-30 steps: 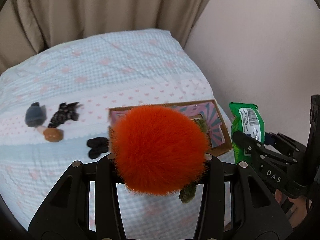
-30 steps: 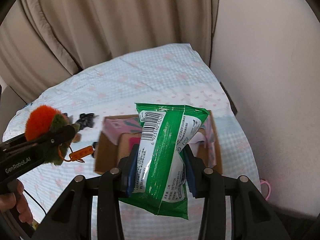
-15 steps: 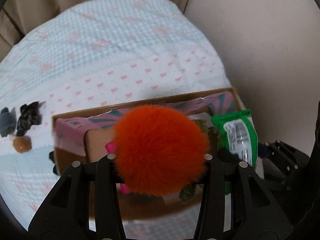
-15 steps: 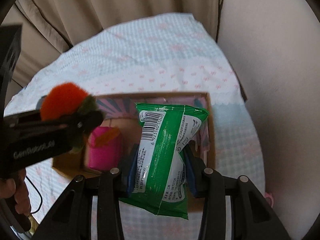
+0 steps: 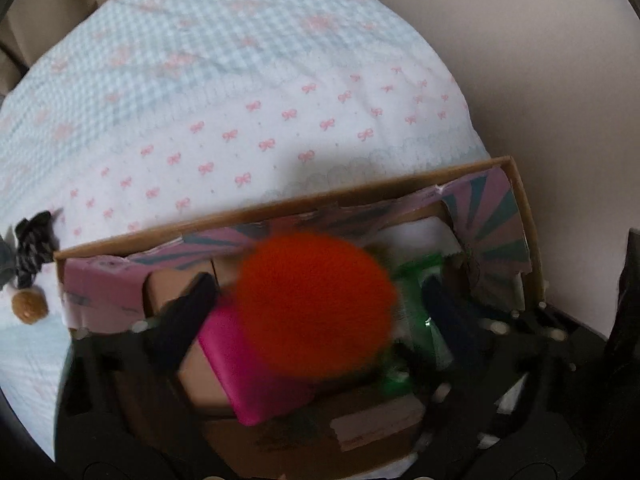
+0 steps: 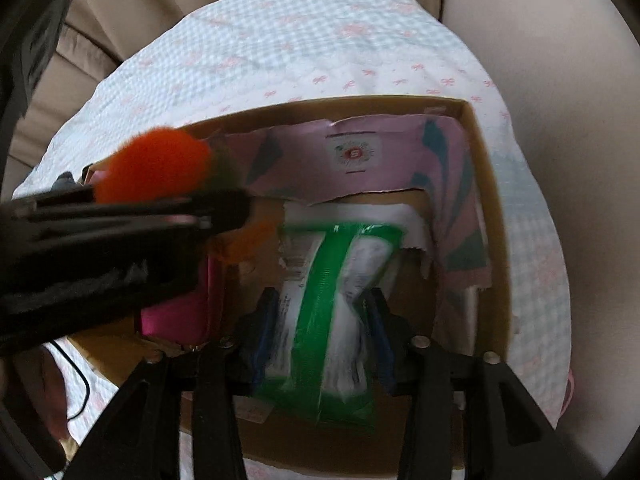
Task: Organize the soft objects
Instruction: 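Open both tools to release pompom and wipes pack in the box, then withdraw both tools from the box back toward the remaining items, then grasp brown plush toy with left tool while right tool grasps black socks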
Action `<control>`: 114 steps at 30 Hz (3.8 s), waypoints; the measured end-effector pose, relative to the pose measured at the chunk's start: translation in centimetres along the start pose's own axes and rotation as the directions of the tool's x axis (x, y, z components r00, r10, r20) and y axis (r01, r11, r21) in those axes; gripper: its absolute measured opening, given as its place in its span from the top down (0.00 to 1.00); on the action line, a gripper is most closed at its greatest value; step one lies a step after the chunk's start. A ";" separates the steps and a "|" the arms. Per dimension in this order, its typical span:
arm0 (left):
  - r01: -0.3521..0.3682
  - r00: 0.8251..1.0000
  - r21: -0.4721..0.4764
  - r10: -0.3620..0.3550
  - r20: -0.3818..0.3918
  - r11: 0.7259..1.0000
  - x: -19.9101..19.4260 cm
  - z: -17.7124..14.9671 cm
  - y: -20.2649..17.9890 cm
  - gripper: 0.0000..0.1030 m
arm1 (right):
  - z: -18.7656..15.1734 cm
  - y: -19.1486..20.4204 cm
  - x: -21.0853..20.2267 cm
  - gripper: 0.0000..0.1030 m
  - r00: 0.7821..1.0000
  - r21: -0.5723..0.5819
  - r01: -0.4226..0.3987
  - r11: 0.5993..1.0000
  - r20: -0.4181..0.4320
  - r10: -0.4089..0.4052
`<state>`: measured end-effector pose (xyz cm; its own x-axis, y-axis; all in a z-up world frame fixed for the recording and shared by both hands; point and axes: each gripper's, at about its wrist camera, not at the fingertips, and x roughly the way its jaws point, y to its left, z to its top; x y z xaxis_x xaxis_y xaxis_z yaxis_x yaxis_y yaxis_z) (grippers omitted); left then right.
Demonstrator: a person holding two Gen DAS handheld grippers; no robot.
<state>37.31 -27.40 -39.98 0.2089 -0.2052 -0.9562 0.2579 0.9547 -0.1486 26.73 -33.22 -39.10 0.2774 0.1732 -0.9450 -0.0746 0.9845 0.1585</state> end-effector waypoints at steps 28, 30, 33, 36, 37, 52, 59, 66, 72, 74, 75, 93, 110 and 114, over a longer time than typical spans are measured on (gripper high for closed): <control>-0.011 0.992 -0.046 0.017 0.122 0.999 -10.8 -2.0 1.5 0.00 | -1.1 2.5 -8.3 0.00 0.990 0.007 -0.032 0.999 0.139 0.031; 0.002 0.990 -0.049 0.005 0.140 0.999 -12.6 -2.4 1.3 0.00 | -1.0 2.9 -9.8 0.00 0.987 0.015 -0.027 1.000 0.158 0.025; 0.010 0.984 -0.045 -0.002 0.181 0.999 -15.6 -3.0 1.1 0.00 | -1.4 3.6 -12.4 0.00 0.983 0.020 -0.004 1.000 0.183 0.000; 0.014 0.974 -0.038 -0.005 0.227 0.999 -18.7 -3.8 1.1 0.00 | -1.7 4.7 -15.4 0.00 0.976 0.013 0.029 1.000 0.215 -0.031; 0.012 0.968 -0.031 -0.004 0.251 0.999 -20.1 -4.3 1.2 0.00 | -1.7 5.0 -16.1 0.00 0.974 0.011 0.040 0.999 0.221 -0.042; -0.014 0.884 -0.043 0.033 0.467 0.999 -33.2 -13.8 7.8 0.00 | -5.2 12.6 -26.6 0.00 0.902 -0.014 0.073 0.997 0.427 -0.060; -0.063 0.841 -0.022 0.065 0.537 0.998 -37.9 -19.6 13.6 0.00 | -7.7 18.5 -28.8 0.00 0.867 -0.004 0.074 0.997 0.494 -0.063; -0.084 0.828 -0.015 0.078 0.555 0.996 -40.1 -23.6 20.1 0.00 | -9.7 25.3 -29.0 0.00 0.842 0.012 0.074 0.997 0.536 -0.069; -0.092 0.835 0.019 0.066 0.546 0.996 -40.5 -25.1 25.5 0.00 | -10.0 29.9 -27.7 0.00 0.836 0.046 0.078 0.996 0.542 -0.090; -0.092 0.841 0.043 0.055 0.539 0.995 -40.3 -25.1 27.3 0.00 | -10.0 31.2 -27.3 0.00 0.834 0.073 0.075 0.995 0.542 -0.102; -0.091 0.843 0.052 0.049 0.535 0.994 -40.2 -25.2 28.0 0.00 | -10.0 31.8 -27.0 0.00 0.832 0.087 0.076 0.993 0.543 -0.111; -0.103 0.902 0.295 -0.036 0.430 0.950 -27.3 -21.0 37.0 0.00 | -8.4 37.1 -15.9 0.00 0.860 0.309 0.134 0.942 0.436 -0.266; -0.197 0.919 0.471 -0.005 0.395 0.860 -7.0 -15.8 36.0 0.11 | -5.1 34.5 1.5 0.01 0.864 0.402 0.186 0.897 0.368 -0.344; -0.241 0.918 0.512 0.022 0.397 0.824 -3.0 -15.5 35.6 0.19 | -5.0 33.4 5.9 0.01 0.880 0.420 0.180 0.889 0.336 -0.337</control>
<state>31.25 10.55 -46.30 0.5715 -0.2529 -0.7806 0.6454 0.7260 0.2373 21.12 0.50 -40.81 0.5909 -0.1707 -0.7885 0.3860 0.9180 0.0906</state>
